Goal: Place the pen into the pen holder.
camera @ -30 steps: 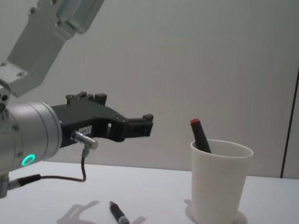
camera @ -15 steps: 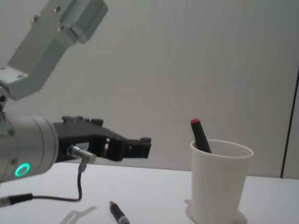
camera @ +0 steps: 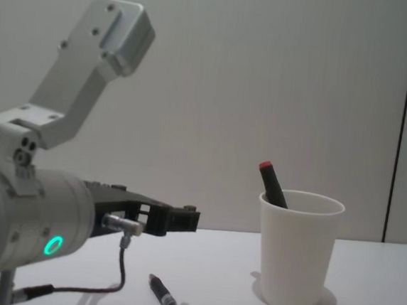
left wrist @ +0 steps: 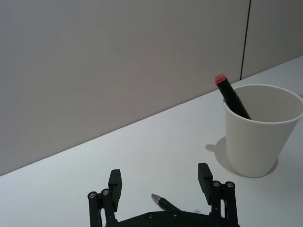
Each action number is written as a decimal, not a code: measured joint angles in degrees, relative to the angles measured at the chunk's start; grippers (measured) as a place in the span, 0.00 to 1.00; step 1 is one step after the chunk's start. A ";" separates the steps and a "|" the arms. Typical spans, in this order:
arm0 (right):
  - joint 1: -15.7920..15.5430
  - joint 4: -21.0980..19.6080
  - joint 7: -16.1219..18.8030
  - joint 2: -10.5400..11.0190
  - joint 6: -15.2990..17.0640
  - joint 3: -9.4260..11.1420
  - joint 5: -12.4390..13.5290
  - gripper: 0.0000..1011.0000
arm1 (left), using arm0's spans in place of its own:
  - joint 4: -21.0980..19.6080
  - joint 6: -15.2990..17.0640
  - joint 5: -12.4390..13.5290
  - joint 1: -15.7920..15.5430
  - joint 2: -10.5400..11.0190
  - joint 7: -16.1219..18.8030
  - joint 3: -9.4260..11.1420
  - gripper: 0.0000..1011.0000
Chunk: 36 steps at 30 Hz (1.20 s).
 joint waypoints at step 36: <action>0.00 -0.01 -0.01 0.00 -0.01 -0.01 0.00 0.99 | 5.03 8.99 3.23 -2.12 -2.56 -8.55 0.34 0.99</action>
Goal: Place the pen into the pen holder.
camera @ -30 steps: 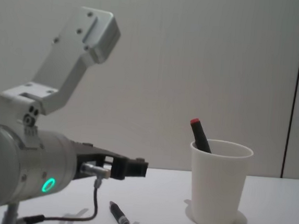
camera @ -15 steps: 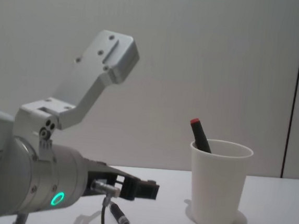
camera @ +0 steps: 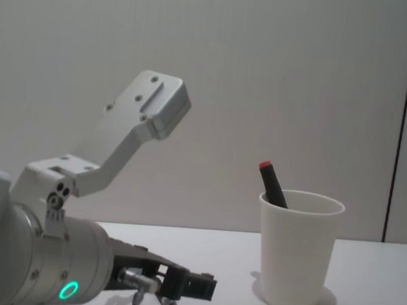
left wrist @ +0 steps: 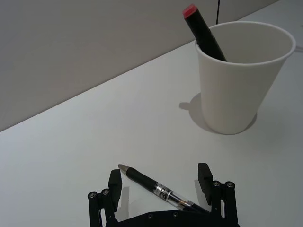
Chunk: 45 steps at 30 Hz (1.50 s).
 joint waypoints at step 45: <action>0.00 0.00 0.00 0.00 0.00 0.00 0.00 0.99 | 2.38 -1.41 0.36 1.83 -0.51 -1.84 -0.32 0.99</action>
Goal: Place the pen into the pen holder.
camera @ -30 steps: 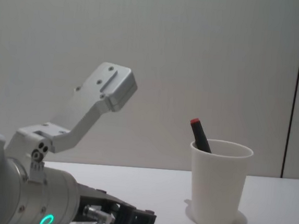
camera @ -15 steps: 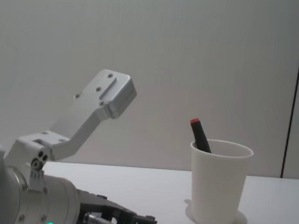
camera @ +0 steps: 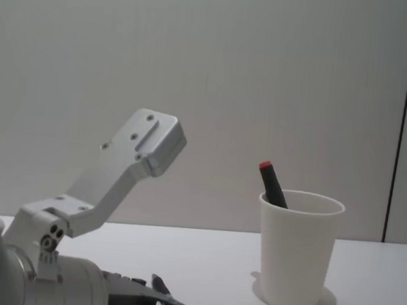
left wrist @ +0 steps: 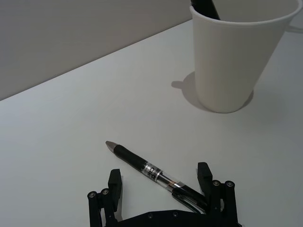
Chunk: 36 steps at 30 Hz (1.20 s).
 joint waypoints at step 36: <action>0.00 0.00 0.00 0.00 0.00 0.00 0.00 0.99 | -0.51 0.02 -0.32 1.18 0.06 0.10 0.17 0.71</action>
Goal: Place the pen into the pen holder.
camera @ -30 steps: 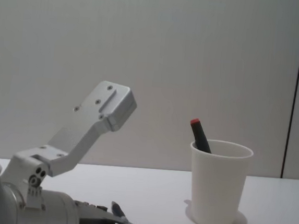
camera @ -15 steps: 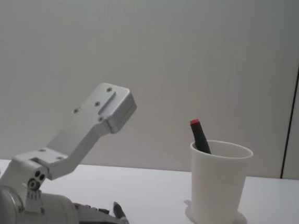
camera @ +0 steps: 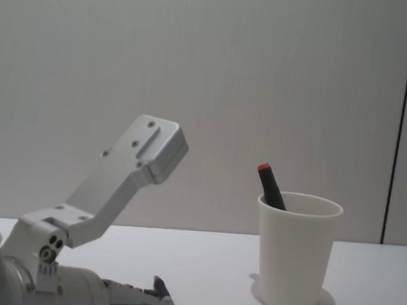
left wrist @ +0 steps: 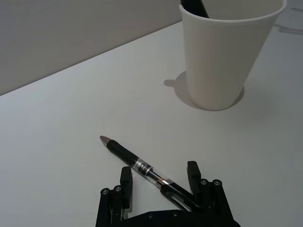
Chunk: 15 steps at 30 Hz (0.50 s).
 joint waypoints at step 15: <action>0.00 0.00 0.00 0.00 0.00 0.00 0.00 0.99 | 0.05 0.04 -0.01 0.06 0.00 0.10 -0.04 0.61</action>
